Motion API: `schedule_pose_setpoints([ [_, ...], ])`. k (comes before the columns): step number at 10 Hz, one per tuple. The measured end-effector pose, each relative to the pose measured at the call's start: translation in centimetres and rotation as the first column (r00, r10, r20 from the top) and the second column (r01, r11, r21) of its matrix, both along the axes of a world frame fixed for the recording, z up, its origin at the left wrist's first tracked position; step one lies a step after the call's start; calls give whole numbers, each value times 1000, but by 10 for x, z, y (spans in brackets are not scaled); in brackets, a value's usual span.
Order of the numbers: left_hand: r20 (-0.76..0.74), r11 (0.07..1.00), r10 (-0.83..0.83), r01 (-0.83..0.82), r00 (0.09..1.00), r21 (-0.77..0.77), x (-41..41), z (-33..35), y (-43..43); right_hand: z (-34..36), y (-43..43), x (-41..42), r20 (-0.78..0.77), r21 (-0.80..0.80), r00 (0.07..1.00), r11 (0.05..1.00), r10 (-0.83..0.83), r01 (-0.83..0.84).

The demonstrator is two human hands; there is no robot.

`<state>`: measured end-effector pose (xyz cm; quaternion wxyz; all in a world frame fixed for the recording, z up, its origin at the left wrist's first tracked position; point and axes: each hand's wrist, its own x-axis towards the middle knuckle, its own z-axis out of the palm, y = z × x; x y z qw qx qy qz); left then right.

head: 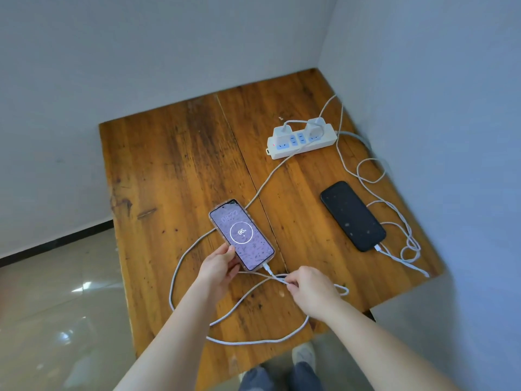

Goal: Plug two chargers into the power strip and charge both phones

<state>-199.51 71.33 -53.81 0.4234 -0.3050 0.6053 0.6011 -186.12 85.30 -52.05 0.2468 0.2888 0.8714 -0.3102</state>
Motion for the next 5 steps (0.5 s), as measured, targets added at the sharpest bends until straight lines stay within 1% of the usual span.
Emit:
schedule_pose_setpoints([
  [1, -17, 997, 28, -29, 999, -72, -1, -2, 0, -5, -3, 2, -19, 33, 1000, 999, -15, 16],
  [2, -73, 983, 51, -63, 996, -173, 2, -4, 3, -8, -4, 3, -37, 66, 999, 998, -19, 21],
  [3, -103, 953, 116, -140, 988, -271, 4, -4, 4, -7, -5, 3, -25, 87, 1000, 996, -12, 14],
  [4, -95, 953, 111, -133, 989, -273, 4, -3, 0, -10, -6, 4, -23, 93, 999, 995, -24, 26],
  [5, -159, 958, -5, -41, 987, -284, 14, 1, -6, -10, -7, 4, -22, 91, 999, 995, -37, 39],
])
